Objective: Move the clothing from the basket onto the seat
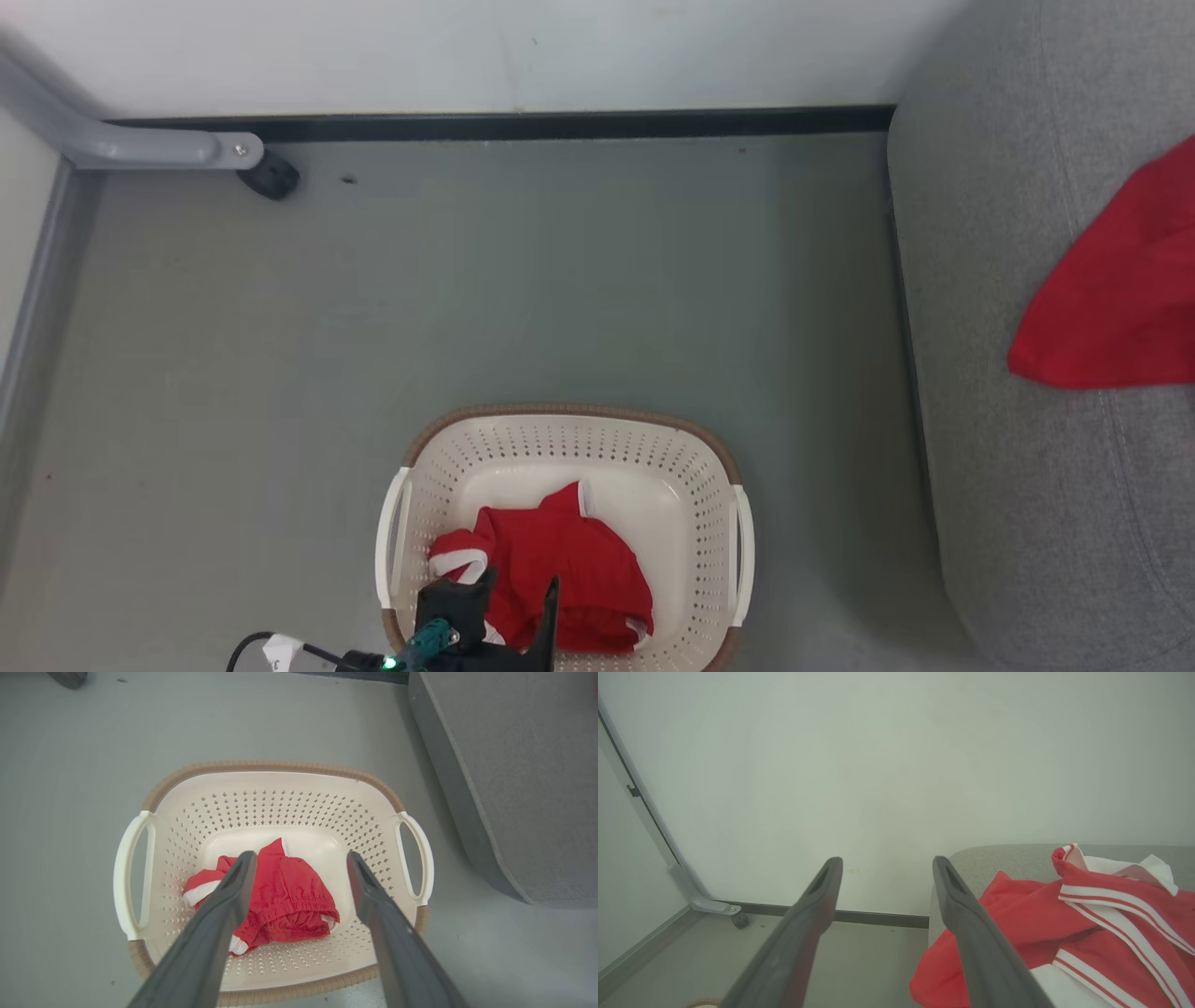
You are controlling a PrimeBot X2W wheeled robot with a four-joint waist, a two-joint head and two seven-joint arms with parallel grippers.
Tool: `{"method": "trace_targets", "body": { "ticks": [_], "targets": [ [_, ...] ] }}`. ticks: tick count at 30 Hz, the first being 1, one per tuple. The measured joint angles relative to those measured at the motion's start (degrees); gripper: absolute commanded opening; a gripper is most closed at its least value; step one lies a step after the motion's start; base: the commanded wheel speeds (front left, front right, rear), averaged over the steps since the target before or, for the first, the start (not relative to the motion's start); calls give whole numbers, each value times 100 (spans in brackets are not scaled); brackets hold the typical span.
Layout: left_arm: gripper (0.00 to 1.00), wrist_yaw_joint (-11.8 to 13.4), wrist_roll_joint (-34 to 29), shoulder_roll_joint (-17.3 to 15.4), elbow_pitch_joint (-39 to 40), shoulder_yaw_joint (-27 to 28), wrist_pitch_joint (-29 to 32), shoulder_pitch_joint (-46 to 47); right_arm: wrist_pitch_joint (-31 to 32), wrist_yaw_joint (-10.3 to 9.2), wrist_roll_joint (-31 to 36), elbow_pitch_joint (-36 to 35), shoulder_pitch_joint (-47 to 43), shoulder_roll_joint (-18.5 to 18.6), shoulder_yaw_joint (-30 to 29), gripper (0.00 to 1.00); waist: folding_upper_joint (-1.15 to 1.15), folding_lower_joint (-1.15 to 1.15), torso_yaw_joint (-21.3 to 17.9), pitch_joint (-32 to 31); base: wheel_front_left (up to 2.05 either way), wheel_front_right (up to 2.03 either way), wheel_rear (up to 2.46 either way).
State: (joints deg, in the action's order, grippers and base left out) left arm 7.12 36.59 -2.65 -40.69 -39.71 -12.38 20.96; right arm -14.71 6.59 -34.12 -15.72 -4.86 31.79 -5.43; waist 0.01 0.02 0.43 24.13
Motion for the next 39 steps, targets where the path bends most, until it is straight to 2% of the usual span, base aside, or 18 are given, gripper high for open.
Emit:
{"method": "trace_targets", "body": {
  "ticks": [12, 25, 27, 34, 39],
  "targets": [
    [100, 0, 721, 12, -917, -179, 255, 762, 0, 47, -445, -391, 110, 196, -442, 100, 0, 0, -347, 1006, 0, 0, 0],
    [100, 0, 1112, 38, -1869, 9, 230, 1942, 0, 48, -969, -658, 207, 664, -592, 100, 0, -1, -671, 2043, 0, 0, 0],
    [100, 0, 1348, 41, -2053, 62, 185, 2229, 0, 48, -1061, -670, 219, 715, -627, 100, 1, -1, -745, 2307, 0, 0, 0],
    [100, 0, 1645, 43, -2476, 38, 155, 2847, 0, 48, -1226, -706, 461, 848, -676, 100, 0, 0, -923, 2911, 0, 0, 0],
    [100, 0, 1782, 46, -2774, -83, 119, 2953, -1, 48, -1226, -610, 642, 858, -606, 100, 0, -1, -1059, 3280, 0, 0, 0]
  ]
}}
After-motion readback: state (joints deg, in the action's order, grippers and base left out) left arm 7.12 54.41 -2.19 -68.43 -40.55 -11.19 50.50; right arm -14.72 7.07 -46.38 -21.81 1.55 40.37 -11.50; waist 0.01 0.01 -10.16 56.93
